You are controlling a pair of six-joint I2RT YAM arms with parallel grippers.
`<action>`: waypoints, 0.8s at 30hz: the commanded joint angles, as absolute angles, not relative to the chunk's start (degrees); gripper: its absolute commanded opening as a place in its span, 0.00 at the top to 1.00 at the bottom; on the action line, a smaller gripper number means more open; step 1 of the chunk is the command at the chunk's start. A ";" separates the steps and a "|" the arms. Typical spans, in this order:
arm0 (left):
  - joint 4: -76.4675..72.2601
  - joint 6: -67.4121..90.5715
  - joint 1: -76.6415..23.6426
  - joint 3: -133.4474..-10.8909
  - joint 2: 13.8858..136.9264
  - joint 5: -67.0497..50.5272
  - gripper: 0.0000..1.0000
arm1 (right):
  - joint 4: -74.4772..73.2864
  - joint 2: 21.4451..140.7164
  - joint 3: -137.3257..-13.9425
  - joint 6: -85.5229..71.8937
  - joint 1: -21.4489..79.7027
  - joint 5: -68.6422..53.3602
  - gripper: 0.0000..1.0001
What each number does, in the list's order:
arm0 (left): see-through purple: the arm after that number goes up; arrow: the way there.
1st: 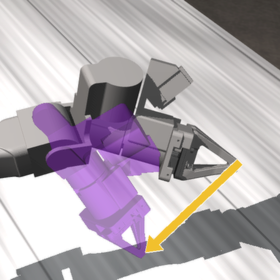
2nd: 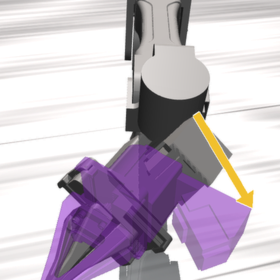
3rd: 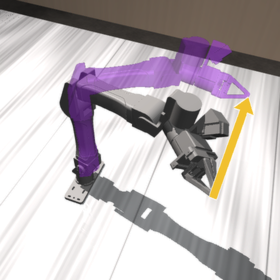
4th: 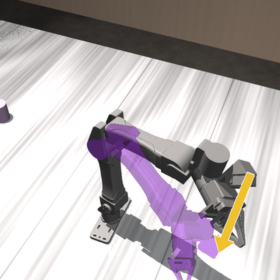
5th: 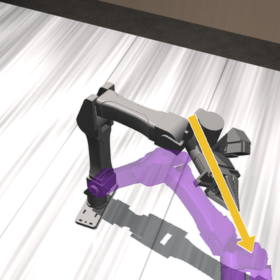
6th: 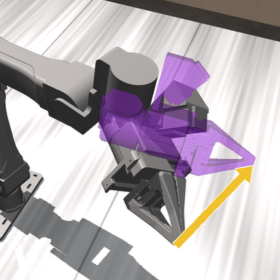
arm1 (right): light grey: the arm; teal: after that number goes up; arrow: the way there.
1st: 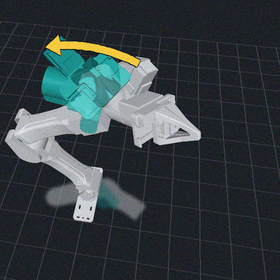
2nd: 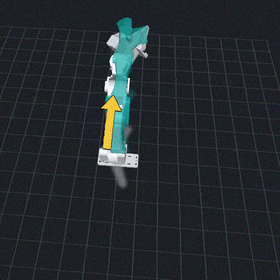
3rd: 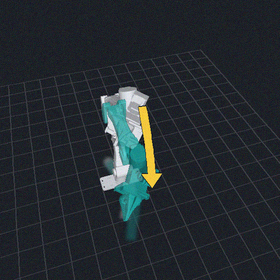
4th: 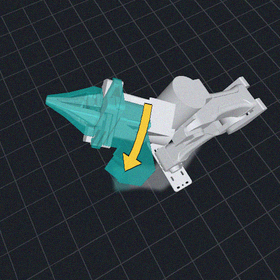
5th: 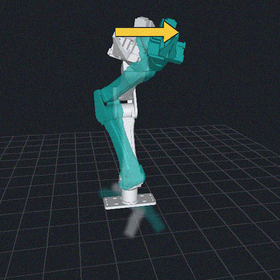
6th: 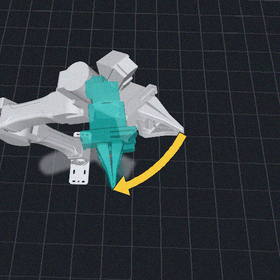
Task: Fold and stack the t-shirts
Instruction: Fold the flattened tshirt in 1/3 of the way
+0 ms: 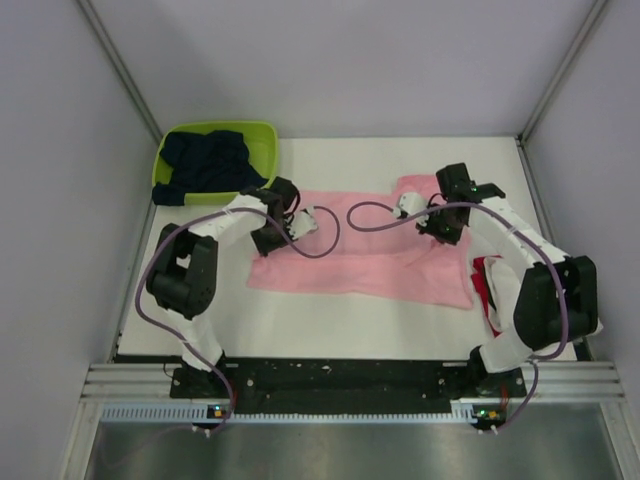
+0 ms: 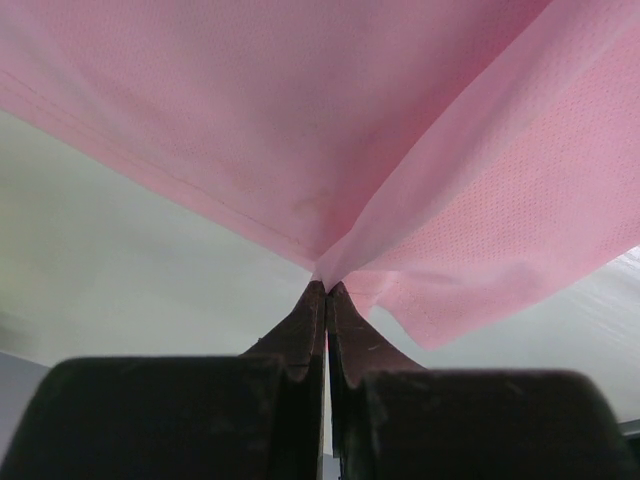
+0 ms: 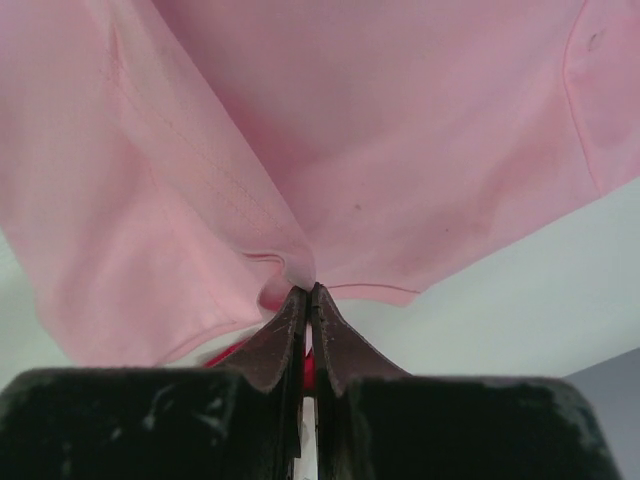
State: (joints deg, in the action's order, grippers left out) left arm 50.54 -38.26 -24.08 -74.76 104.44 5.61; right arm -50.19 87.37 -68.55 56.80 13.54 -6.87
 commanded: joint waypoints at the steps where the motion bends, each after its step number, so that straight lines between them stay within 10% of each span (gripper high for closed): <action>1: 48.52 -38.76 -24.26 -77.60 105.29 5.54 1.00 | -43.95 89.99 -68.64 59.50 12.48 -4.40 1.00; 11: 47.20 -38.67 -24.70 -81.83 108.11 6.59 1.00 | -42.98 93.16 -69.52 59.50 10.55 -1.93 1.00; 15: 44.40 -37.89 -24.70 -82.00 108.11 10.26 0.67 | -38.25 94.92 -70.22 55.48 10.46 1.04 0.98; 18: 39.30 -37.09 -23.74 -83.05 105.57 16.77 0.46 | -32.79 96.59 -75.65 41.80 10.46 9.55 0.52; 24: 40.95 -43.48 -21.36 -78.52 92.23 0.58 0.44 | -38.65 86.69 -79.47 0.48 10.46 16.54 0.48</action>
State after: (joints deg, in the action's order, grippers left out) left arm 42.04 -38.30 -22.39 -81.49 104.71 10.98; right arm -37.34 96.47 -76.99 30.48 10.98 12.03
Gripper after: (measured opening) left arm 0.569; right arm 0.536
